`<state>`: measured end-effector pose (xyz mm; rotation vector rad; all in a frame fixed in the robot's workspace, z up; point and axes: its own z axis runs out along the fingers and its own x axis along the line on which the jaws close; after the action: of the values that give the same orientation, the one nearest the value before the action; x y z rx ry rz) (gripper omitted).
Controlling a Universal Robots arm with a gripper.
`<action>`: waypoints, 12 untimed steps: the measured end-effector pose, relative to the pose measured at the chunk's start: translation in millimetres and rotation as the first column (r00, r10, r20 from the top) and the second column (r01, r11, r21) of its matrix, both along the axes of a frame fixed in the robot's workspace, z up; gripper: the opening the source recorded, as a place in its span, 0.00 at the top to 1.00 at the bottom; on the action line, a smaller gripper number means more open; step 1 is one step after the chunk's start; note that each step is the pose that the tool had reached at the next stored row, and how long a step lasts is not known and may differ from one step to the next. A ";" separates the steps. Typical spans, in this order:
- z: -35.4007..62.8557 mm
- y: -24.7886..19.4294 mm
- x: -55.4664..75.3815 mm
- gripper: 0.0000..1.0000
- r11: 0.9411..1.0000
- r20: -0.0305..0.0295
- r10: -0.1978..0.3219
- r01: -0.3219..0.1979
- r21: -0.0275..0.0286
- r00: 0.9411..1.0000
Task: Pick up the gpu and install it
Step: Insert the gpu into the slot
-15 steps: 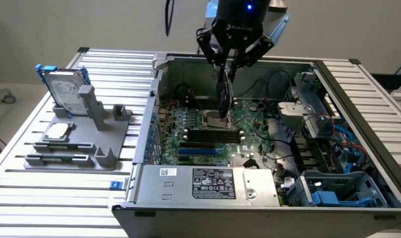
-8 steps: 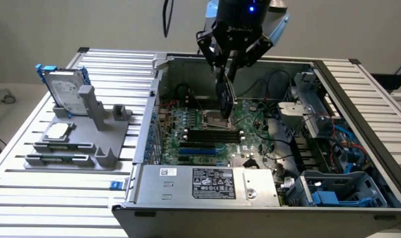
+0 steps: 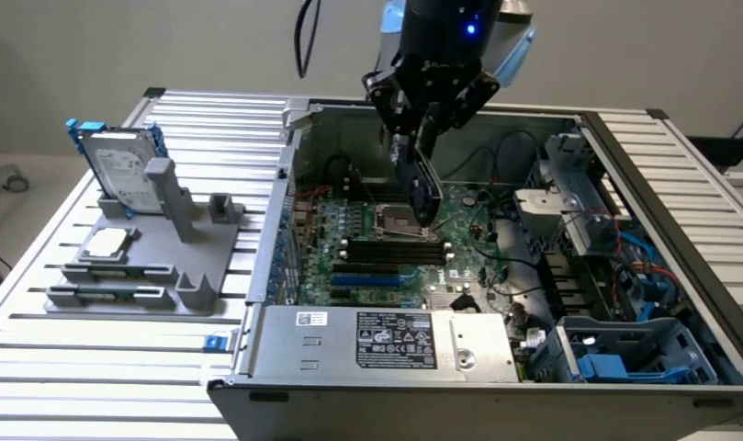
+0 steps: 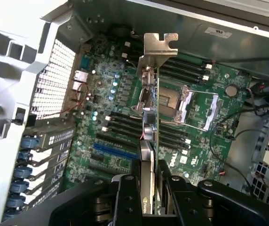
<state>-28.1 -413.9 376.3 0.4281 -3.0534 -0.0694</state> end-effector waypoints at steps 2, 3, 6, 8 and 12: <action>-2.2 0.0 0.0 0.73 0.999 0.000 0.037 -0.037 0.000 0.999; -3.2 0.0 0.0 0.73 0.998 0.000 0.055 -0.055 0.000 0.998; -6.5 0.0 0.0 0.73 0.994 0.000 0.109 -0.109 0.000 0.994; -9.0 0.0 0.0 0.73 0.989 0.000 0.145 -0.145 0.000 0.989; -13.8 0.0 0.0 0.73 0.976 0.000 0.218 -0.218 0.000 0.976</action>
<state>-28.1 -413.9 362.5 0.7593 -2.9838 -0.0593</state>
